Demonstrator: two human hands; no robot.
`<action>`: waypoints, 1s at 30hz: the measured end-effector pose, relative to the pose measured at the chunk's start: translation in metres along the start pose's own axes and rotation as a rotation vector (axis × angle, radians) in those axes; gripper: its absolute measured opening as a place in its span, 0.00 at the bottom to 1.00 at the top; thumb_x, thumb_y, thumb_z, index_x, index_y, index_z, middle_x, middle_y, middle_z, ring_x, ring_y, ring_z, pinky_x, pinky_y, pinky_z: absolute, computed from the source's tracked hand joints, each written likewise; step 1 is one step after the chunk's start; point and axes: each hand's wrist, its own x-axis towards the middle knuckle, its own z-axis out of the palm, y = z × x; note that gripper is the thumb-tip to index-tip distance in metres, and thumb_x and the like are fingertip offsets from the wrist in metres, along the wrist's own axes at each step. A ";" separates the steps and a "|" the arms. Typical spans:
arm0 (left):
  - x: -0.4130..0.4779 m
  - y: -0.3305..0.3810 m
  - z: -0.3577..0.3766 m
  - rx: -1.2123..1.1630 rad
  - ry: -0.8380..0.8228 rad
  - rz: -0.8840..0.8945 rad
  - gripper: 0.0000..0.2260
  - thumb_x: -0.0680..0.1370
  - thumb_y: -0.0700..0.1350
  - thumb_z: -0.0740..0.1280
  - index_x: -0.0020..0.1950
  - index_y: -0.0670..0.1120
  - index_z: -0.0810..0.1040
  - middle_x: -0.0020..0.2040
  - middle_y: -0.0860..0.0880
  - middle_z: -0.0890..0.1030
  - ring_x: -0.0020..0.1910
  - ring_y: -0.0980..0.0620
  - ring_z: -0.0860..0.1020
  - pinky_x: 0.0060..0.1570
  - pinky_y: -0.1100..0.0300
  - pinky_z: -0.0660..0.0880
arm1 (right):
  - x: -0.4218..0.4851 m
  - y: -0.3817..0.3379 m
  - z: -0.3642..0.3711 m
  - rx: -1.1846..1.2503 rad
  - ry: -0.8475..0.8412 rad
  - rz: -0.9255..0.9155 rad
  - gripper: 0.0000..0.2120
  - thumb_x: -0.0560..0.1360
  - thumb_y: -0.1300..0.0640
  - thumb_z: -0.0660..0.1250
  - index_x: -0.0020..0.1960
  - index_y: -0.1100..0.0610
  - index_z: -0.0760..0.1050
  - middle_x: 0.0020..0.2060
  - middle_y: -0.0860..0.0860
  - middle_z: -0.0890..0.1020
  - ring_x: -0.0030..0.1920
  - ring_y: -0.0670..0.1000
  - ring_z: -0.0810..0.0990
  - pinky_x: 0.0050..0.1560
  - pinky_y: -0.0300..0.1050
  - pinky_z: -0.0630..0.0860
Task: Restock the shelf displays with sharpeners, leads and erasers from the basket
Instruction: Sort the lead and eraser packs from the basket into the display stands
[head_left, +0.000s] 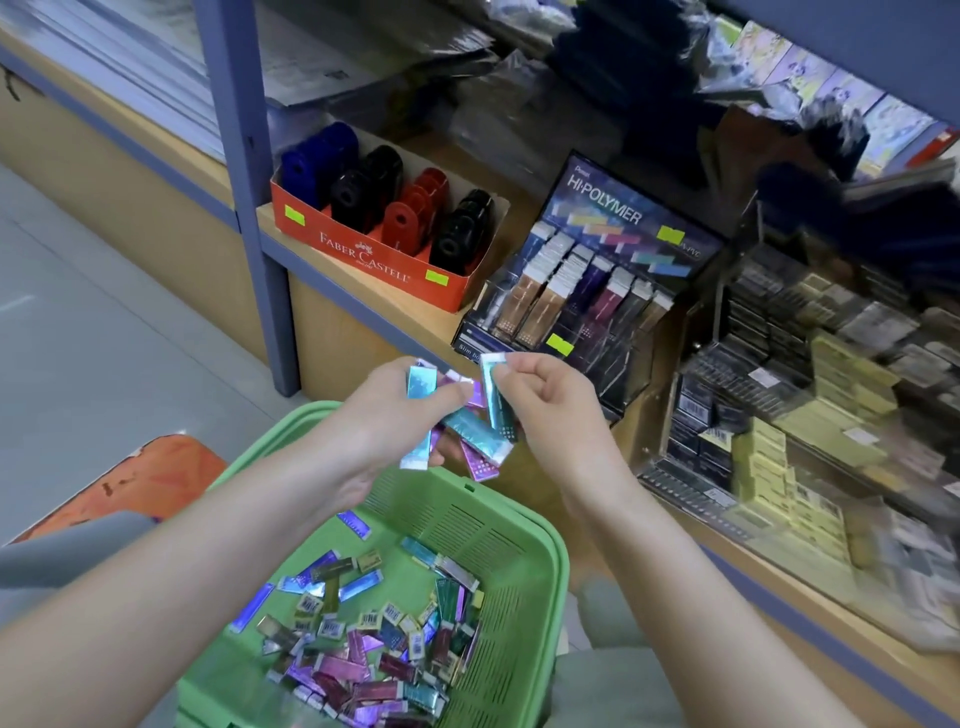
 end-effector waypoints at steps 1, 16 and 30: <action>0.002 0.001 0.001 0.010 0.015 0.005 0.06 0.78 0.45 0.66 0.49 0.43 0.76 0.39 0.46 0.83 0.24 0.59 0.76 0.23 0.68 0.70 | 0.001 -0.001 0.000 0.021 -0.015 0.015 0.10 0.80 0.56 0.61 0.58 0.59 0.75 0.37 0.48 0.82 0.34 0.42 0.79 0.33 0.32 0.74; 0.010 0.015 0.009 -0.056 0.051 -0.001 0.10 0.79 0.45 0.65 0.54 0.40 0.74 0.41 0.42 0.78 0.27 0.54 0.71 0.22 0.68 0.70 | 0.035 -0.010 -0.060 0.105 0.401 -0.097 0.07 0.81 0.60 0.59 0.57 0.52 0.72 0.45 0.47 0.77 0.35 0.41 0.77 0.42 0.35 0.78; 0.015 0.025 -0.003 -0.091 0.084 0.022 0.06 0.78 0.46 0.65 0.47 0.43 0.73 0.34 0.46 0.77 0.25 0.54 0.71 0.22 0.67 0.70 | 0.116 -0.036 -0.090 -0.433 0.411 -0.372 0.07 0.79 0.62 0.62 0.47 0.52 0.75 0.42 0.50 0.80 0.34 0.38 0.78 0.44 0.34 0.78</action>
